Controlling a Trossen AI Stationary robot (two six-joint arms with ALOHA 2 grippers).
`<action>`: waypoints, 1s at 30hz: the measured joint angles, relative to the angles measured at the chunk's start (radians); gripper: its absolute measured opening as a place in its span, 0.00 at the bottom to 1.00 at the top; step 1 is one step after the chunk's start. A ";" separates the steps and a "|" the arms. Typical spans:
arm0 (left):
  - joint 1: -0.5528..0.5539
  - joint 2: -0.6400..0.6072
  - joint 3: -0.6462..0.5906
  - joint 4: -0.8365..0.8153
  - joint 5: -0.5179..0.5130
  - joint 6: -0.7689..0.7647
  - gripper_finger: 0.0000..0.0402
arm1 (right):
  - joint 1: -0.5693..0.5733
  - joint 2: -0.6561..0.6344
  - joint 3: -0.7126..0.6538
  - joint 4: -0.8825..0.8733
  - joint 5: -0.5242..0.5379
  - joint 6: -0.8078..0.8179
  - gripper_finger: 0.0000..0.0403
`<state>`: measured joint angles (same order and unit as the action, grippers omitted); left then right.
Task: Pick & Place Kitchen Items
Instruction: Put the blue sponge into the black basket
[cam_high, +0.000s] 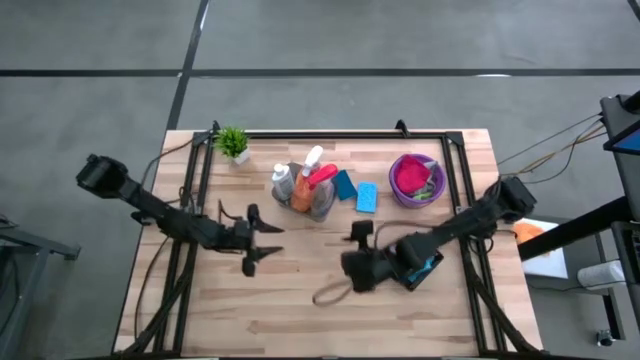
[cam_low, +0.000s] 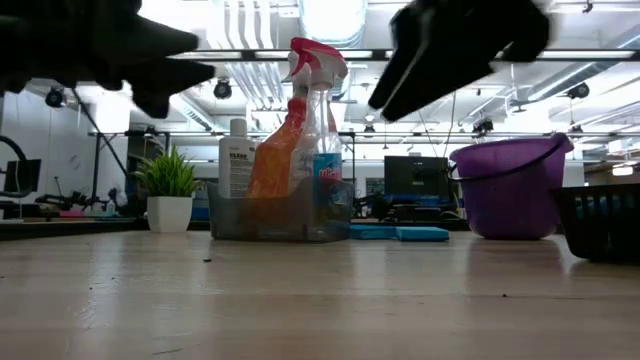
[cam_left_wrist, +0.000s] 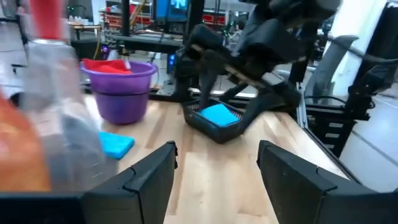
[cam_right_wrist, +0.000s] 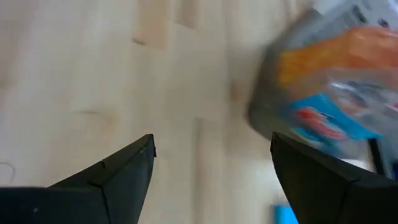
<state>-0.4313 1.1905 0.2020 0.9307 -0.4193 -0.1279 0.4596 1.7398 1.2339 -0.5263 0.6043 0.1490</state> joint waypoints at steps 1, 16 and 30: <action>0.000 -0.038 -0.019 -0.012 -0.007 0.000 0.57 | -0.026 -0.004 0.000 -0.017 -0.011 -0.017 0.78; 0.000 -0.271 -0.110 -0.152 -0.072 -0.019 0.57 | -0.463 -0.048 -0.004 -0.235 -0.246 -0.180 0.78; 0.000 -0.271 -0.105 -0.191 -0.090 -0.030 0.57 | -0.623 0.102 -0.013 -0.180 -0.164 -0.207 0.78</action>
<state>-0.4313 0.9199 0.0971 0.7395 -0.5095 -0.1577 -0.1635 1.8416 1.2209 -0.7064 0.4407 -0.0575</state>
